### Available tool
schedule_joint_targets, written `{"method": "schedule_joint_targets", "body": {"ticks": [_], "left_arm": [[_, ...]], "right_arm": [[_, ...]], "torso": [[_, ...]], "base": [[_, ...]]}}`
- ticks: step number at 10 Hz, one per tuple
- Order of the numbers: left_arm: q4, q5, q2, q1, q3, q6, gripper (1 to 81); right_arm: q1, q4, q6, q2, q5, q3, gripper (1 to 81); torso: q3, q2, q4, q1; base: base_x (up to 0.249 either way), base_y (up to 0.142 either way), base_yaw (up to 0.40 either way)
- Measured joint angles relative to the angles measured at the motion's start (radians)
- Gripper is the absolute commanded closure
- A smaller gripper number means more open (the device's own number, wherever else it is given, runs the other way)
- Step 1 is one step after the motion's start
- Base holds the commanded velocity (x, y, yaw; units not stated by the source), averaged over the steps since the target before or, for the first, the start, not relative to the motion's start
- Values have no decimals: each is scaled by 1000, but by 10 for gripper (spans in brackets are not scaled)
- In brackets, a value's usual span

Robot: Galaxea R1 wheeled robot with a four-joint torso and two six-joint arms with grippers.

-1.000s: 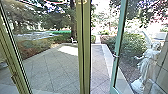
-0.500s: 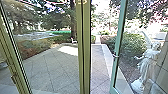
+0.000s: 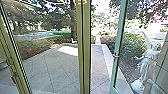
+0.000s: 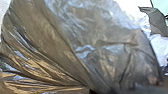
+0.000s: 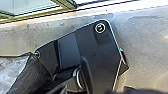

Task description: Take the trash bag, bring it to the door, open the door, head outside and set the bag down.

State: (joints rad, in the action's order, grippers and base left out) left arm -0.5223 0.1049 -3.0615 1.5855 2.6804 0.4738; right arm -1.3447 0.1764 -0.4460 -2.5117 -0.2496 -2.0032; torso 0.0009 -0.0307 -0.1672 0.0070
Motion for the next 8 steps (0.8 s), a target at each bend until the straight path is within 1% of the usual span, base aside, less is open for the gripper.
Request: {"method": "schedule_joint_targets", "body": {"ticks": [1,3,4,5,7,8], "left_arm": [[3,0,0,0,0,0,811],[6,0,0,0,0,0,811],[6,0,0,-1,0,0,811],[6,0,0,-5,0,0,811],[6,0,6,-19,1,0,811],[6,0,6,-20,13,0,811]], "right_arm": [[-17,-54,76,-34,15,-42,10],[-33,-160,220,-84,32,-173,10],[-33,-193,286,-124,43,-223,10],[-43,-215,333,-176,57,-246,10],[-89,-249,368,-260,66,-302,10],[-100,-253,373,-285,82,-361,10]], "torso": [[0,0,0,0],[0,0,0,0],[0,0,0,0],[0,-1,0,0],[0,-1,0,0],[0,-1,0,0]], "base": [[0,0,0],[0,0,0],[0,0,0],[0,0,0],[0,0,0],[0,0,0]]}}
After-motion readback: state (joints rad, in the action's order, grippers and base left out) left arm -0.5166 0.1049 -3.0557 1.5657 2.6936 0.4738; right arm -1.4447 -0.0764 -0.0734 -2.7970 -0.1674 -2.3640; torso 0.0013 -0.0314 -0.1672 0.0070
